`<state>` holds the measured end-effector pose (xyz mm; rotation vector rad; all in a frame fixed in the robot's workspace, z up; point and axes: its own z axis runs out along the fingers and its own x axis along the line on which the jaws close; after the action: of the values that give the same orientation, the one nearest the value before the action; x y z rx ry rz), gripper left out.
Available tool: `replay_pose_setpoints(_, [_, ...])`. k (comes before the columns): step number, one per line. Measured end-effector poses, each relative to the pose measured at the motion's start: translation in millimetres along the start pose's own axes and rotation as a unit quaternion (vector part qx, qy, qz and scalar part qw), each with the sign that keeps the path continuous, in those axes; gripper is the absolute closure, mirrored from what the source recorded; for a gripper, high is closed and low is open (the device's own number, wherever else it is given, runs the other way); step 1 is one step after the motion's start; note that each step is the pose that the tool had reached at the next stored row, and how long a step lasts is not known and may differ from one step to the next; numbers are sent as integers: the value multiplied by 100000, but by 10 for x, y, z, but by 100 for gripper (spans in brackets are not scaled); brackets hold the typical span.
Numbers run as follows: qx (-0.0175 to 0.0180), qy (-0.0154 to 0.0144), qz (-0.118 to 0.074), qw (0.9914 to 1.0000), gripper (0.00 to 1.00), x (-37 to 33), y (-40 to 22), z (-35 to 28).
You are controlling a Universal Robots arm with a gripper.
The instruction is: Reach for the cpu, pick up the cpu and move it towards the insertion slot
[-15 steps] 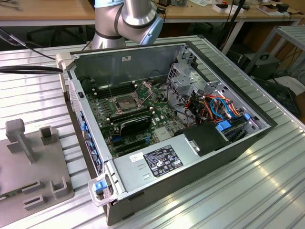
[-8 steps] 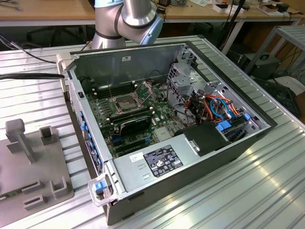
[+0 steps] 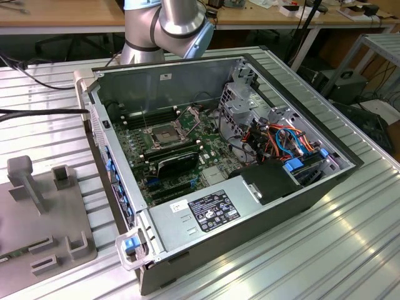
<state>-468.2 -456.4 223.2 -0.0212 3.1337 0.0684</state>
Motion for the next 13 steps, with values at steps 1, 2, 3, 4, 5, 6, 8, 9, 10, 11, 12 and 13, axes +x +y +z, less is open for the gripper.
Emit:
replay_pose_setpoints(1, [-5,-3,-1,100000,29,-5,-1,25])
replay_pose_setpoints(2, [-3,-3,0,100000,29,-5,-1,38])
replay_pose_setpoints(3, [-2,2,3,100000,29,-5,-2,45])
replay_pose_setpoints(4, [5,9,2,100000,29,-5,-2,49])
replay_pose_setpoints(5, [8,16,0,100000,29,-5,-3,49])
replay_pose_setpoints(6, [-2,0,1,100000,29,-6,-2,52])
replay_pose_setpoints(8, [-1,1,0,100000,29,-5,-2,53])
replay_pose_setpoints(9, [-1,2,0,100000,29,-5,-2,53])
replay_pose_setpoints(10, [-3,1,-3,100000,29,-6,-2,53])
replay_pose_setpoints(11, [-3,2,1,100000,29,-5,-2,53])
replay_pose_setpoints(12, [0,2,-1,100000,29,-5,-2,53])
replay_pose_setpoints(13, [-2,1,-1,100000,29,-5,-2,53])
